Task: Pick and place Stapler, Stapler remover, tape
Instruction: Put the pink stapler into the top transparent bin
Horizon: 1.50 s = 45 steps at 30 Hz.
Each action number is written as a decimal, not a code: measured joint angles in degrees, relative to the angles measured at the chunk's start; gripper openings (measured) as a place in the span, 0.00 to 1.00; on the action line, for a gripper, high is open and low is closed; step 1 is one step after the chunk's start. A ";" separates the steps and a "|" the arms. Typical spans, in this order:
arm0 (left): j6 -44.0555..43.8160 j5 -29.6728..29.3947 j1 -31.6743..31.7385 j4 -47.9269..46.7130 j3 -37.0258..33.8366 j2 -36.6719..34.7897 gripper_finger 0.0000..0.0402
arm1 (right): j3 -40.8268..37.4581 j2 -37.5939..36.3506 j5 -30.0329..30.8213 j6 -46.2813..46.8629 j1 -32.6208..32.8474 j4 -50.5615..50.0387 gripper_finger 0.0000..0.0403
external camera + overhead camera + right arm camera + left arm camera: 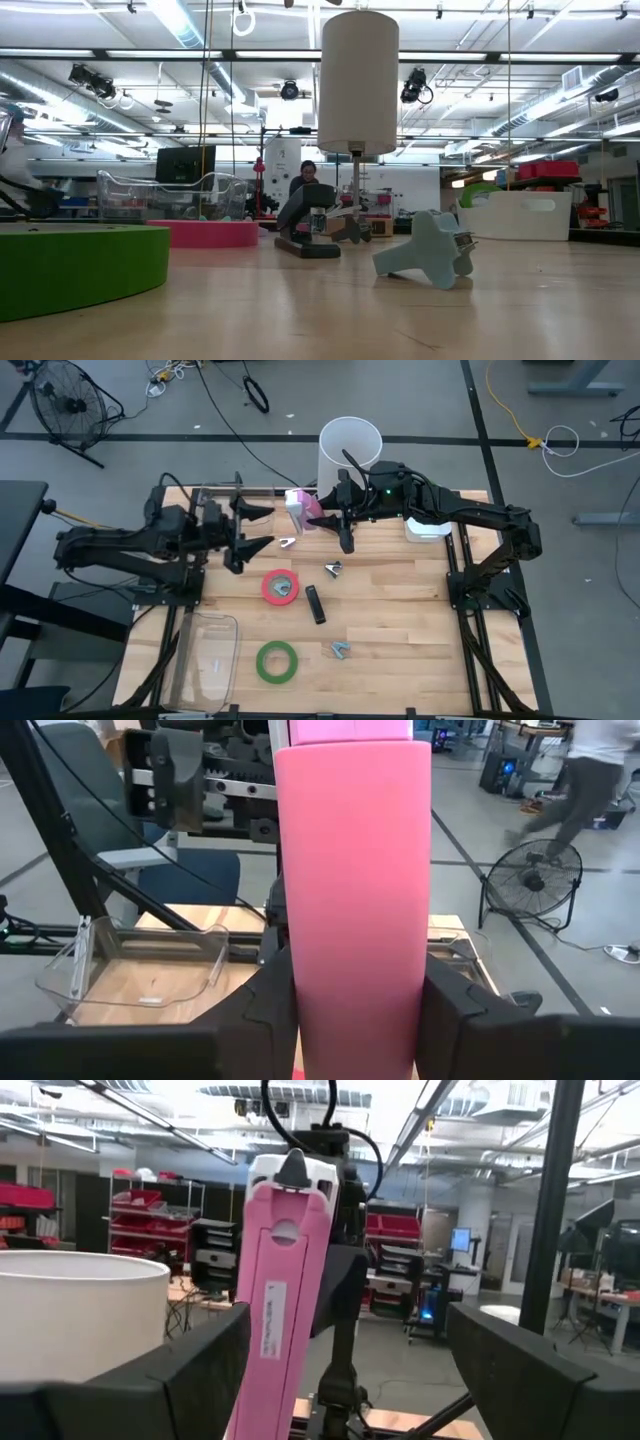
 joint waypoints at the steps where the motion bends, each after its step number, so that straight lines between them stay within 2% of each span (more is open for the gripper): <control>1: 0.08 0.00 0.00 -0.02 0.74 1.11 0.83 | 0.00 0.00 0.00 -0.05 0.01 -0.27 0.33; 8: 2.71 -0.19 0.00 -0.02 5.53 8.33 0.83 | 0.07 -0.03 0.13 -1.30 -0.03 -2.52 0.33; 17: 5.31 -0.76 0.00 -0.02 10.07 12.53 0.83 | 0.09 -0.09 0.21 -2.40 -0.03 -4.44 0.33; 26: 8.09 -5.88 -0.04 -1.75 10.40 12.64 0.83 | 0.07 0.00 1.73 -3.02 -0.03 -4.39 0.32; 34: 8.76 -8.04 0.02 -1.14 10.47 11.03 0.83 | 0.07 -0.01 -1.53 -3.63 0.13 -4.04 0.32; 45: 7.01 -4.81 0.00 -0.87 10.47 10.85 0.83 | 0.04 -0.09 -2.10 -4.75 0.14 -4.70 0.32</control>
